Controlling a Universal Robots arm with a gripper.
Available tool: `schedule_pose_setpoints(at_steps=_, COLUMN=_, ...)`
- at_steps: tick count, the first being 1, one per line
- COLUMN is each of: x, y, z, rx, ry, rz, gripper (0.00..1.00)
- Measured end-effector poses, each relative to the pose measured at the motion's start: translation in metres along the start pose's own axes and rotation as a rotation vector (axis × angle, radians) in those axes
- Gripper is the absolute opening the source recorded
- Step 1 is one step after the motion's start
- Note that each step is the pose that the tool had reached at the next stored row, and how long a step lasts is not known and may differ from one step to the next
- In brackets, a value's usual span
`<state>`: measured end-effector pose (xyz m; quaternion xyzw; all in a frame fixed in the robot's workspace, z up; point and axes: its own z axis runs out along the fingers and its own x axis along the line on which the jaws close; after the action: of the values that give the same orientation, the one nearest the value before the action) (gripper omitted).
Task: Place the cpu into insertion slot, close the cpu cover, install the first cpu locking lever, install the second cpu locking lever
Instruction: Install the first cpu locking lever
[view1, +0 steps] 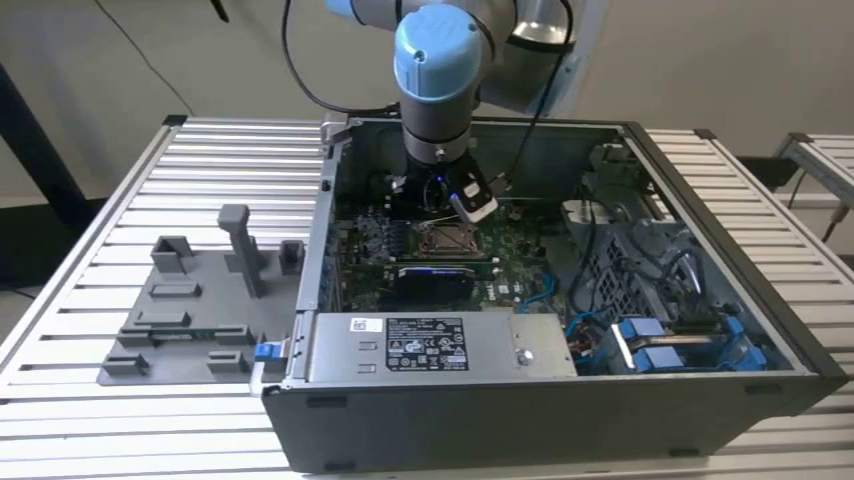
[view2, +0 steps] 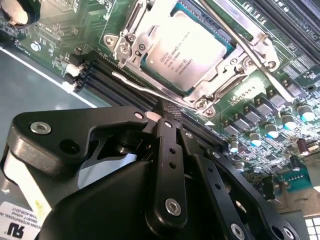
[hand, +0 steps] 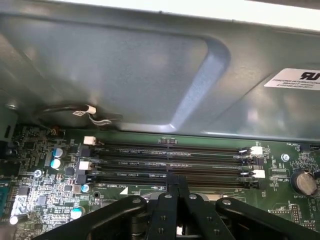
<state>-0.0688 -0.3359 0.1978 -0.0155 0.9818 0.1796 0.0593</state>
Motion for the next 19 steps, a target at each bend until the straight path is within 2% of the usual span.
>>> schedule_pose_setpoints(at_steps=4, x=0.0055, y=0.0012, z=-0.0068, rx=0.0013, ry=0.0004, rz=0.000, gripper=0.11)
schedule_pose_setpoints(at_steps=7, x=0.0074, y=-0.0008, z=-0.0078, rx=0.0005, ry=0.0001, rz=0.000, gripper=0.11)
schedule_pose_setpoints(at_steps=15, x=0.0079, y=-0.0007, z=-0.0027, rx=0.0014, ry=0.0000, rz=0.000, gripper=0.11)
schedule_pose_setpoints(at_steps=19, x=0.0060, y=-0.0013, z=-0.0004, rx=0.0015, ry=0.0001, rz=0.000, gripper=0.11)
